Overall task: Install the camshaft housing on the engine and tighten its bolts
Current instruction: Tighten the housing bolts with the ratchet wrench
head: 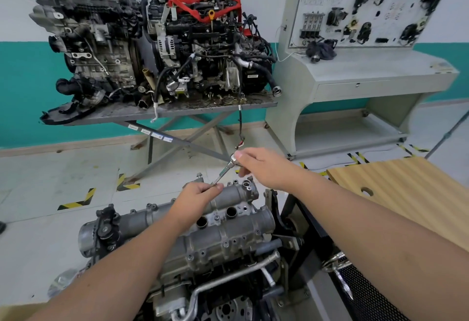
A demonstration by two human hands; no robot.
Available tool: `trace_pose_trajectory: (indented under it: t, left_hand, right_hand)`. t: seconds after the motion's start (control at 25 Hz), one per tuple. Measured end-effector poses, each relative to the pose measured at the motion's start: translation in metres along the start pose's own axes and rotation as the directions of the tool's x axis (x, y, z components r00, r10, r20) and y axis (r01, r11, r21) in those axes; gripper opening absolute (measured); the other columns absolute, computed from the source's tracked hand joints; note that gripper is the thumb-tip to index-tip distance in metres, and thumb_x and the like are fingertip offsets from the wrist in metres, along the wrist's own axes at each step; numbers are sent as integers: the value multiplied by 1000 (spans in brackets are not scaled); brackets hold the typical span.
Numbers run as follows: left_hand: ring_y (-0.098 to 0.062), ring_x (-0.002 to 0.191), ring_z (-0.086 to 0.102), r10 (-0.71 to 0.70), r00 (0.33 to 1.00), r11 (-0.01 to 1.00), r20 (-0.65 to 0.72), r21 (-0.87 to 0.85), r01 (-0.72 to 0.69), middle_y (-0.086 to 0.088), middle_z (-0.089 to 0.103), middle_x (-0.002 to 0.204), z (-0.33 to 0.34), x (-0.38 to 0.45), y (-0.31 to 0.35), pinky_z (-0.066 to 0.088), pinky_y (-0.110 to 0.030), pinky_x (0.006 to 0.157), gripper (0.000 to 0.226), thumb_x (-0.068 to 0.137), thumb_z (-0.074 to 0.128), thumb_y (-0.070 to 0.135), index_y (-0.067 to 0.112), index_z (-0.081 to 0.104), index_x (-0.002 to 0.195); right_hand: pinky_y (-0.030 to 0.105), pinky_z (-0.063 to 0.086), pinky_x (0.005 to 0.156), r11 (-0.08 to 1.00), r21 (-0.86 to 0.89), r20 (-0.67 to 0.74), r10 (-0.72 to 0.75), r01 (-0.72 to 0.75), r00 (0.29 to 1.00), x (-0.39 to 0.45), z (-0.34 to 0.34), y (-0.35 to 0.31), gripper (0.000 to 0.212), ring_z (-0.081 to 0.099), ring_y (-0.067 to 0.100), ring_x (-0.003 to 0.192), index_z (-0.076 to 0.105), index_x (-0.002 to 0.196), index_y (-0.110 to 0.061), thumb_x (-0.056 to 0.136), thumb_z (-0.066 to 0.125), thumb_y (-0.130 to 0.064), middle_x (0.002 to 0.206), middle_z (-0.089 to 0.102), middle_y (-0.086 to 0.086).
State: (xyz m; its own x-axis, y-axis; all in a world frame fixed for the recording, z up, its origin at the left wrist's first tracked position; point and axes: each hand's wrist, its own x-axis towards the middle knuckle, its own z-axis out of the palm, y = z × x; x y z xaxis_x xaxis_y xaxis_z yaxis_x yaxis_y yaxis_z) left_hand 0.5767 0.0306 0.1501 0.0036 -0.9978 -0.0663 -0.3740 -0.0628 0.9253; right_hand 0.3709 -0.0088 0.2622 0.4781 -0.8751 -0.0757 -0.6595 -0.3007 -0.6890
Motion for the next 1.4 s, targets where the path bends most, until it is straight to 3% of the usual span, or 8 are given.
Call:
trace_pose_trajectory:
  t: [0.12, 0.28, 0.68, 0.92, 1.04, 1.2, 1.32, 1.4]
  left_hand:
    - [-15, 50, 17, 11, 994, 1000, 104, 3, -12, 2, 20, 55, 8, -2, 7, 16, -32, 56, 60, 77, 61, 71, 25, 28, 57]
    - [-14, 50, 17, 60, 983, 992, 176, 102, -79, 4, 20, 56, 33, 0, 28, 14, -33, 56, 63, 77, 47, 81, 25, 28, 57]
    - [-13, 52, 24, 91, 952, 964, 293, 214, -158, -1, 28, 62, 232, 35, 113, 17, -35, 58, 83, 66, 29, 99, 16, 30, 62]
    - [-9, 46, 27, 69, 899, 960, 433, 216, -178, 4, 29, 57, 385, 55, 158, 22, -34, 57, 66, 78, 34, 88, 23, 32, 62]
    - [-13, 55, 40, -17, 900, 953, 436, 280, -118, 4, 44, 63, 461, 60, 164, 30, -33, 59, 57, 88, 34, 77, 24, 42, 69]
    - [-20, 68, 49, -219, 839, 942, 499, 333, 48, -5, 58, 82, 571, 57, 164, 37, -31, 59, 33, 103, 37, 34, 16, 59, 86]
    - [-18, 69, 45, -368, 746, 924, 554, 304, 231, -4, 56, 83, 635, 43, 155, 35, -28, 52, 26, 104, 38, 23, 16, 62, 100]
    - [-17, 68, 44, -434, 703, 900, 564, 291, 323, -4, 56, 81, 668, 34, 143, 39, -29, 55, 24, 104, 42, 21, 14, 64, 100]
  right_hand:
    - [30, 44, 59, 940, 322, 160, 62, -111, 985, -11, -9, 10, 37, 57, 13, 56, 60, 89, -16, 103, 42, -44, 72, 67, -4]
    - [27, 41, 51, 637, 734, 240, 79, -235, 967, -34, -27, 35, 24, 46, 14, 51, 63, 112, -10, 102, 45, -22, 74, 63, 5]
    - [25, 31, 50, 441, 831, 193, 344, -339, 919, -144, -144, 175, 18, 39, 10, 47, 58, 109, -21, 95, 48, -22, 69, 59, -1]
    - [22, 32, 46, 336, 909, 45, 507, -245, 861, -239, -224, 281, 14, 38, 11, 45, 61, 99, -17, 93, 49, -22, 69, 59, 0]
    - [25, 35, 51, 287, 941, -55, 651, -178, 757, -286, -253, 334, 14, 45, 12, 49, 64, 94, -15, 96, 51, -19, 73, 64, 2]
    - [26, 38, 55, 231, 969, -146, 813, -83, 564, -342, -252, 412, 30, 50, 17, 59, 60, 100, -14, 90, 44, 9, 84, 58, 10]
    - [32, 43, 55, 201, 977, -172, 936, -66, 308, -370, -230, 468, 48, 54, 24, 65, 57, 112, -16, 84, 46, 22, 88, 57, 16]
    - [35, 44, 58, 225, 956, -203, 970, -187, 133, -380, -210, 504, 54, 54, 27, 65, 59, 120, -20, 84, 53, 19, 88, 59, 14]
